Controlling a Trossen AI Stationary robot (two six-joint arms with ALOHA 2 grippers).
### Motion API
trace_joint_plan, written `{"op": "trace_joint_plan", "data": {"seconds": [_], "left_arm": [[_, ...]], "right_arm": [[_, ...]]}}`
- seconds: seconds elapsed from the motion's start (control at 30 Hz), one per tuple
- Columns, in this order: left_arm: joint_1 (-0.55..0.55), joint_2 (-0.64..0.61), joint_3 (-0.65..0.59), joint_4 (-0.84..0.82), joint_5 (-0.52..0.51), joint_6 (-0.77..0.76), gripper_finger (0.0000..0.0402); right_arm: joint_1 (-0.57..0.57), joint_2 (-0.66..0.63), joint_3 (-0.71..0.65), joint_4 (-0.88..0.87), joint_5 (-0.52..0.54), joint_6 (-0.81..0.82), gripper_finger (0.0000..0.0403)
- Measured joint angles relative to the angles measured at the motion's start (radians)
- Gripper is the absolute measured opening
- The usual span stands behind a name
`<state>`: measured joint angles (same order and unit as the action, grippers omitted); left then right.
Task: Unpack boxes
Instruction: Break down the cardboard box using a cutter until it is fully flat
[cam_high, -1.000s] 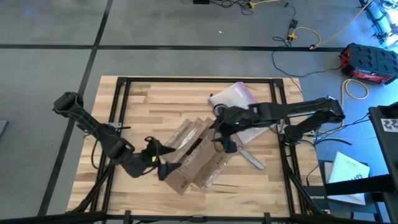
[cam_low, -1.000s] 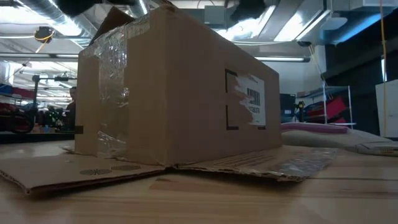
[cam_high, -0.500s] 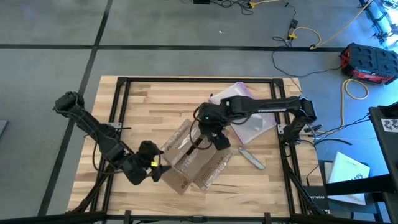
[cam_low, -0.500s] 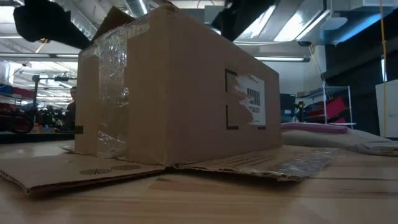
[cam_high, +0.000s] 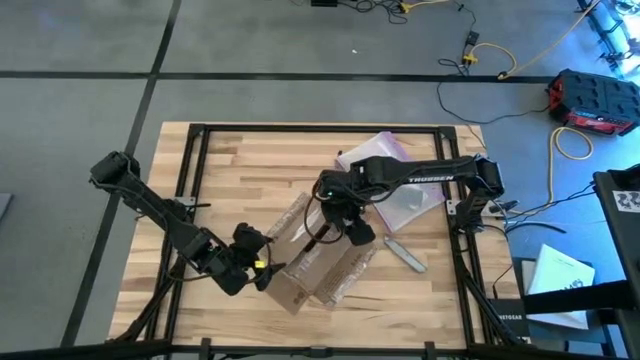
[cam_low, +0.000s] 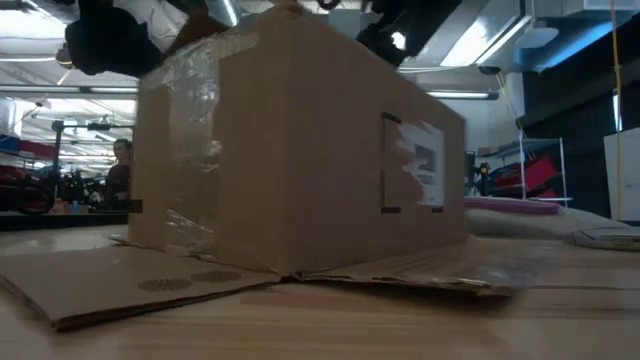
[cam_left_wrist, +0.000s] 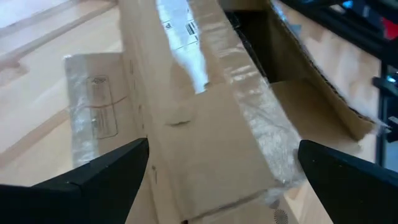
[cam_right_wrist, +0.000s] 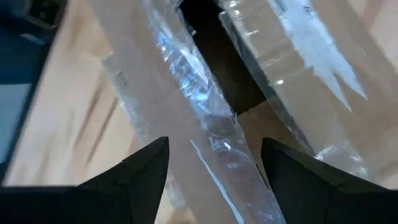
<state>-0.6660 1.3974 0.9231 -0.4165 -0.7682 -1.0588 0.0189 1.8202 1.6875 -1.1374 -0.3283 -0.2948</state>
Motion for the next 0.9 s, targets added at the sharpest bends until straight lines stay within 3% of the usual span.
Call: {"op": "trace_joint_plan", "data": {"seconds": [0.27, 0.43, 0.6, 0.83, 0.9], "left_arm": [[0.013, 0.000, 0.000, -0.019, 0.001, 0.013, 0.0400], [0.015, 0.000, 0.000, -0.018, 0.001, 0.016, 0.0400], [0.015, 0.000, 0.000, 0.032, 0.001, -0.012, 0.0400], [0.013, 0.000, 0.000, 0.345, 0.036, 0.176, 0.0400], [0.013, 0.000, 0.000, 0.354, 0.037, 0.203, 0.0400]], "right_arm": [[0.001, -0.011, 0.000, -0.107, -0.059, 0.078, 0.0240], [0.029, -0.012, 0.001, -0.174, -0.171, 0.107, 0.0218], [0.091, -0.012, 0.001, -0.207, -0.177, 0.134, 0.0153], [0.199, -0.012, 0.000, -0.188, 0.000, 0.158, 0.0018], [0.222, -0.012, 0.000, -0.160, 0.051, 0.178, 0.0009]]}}
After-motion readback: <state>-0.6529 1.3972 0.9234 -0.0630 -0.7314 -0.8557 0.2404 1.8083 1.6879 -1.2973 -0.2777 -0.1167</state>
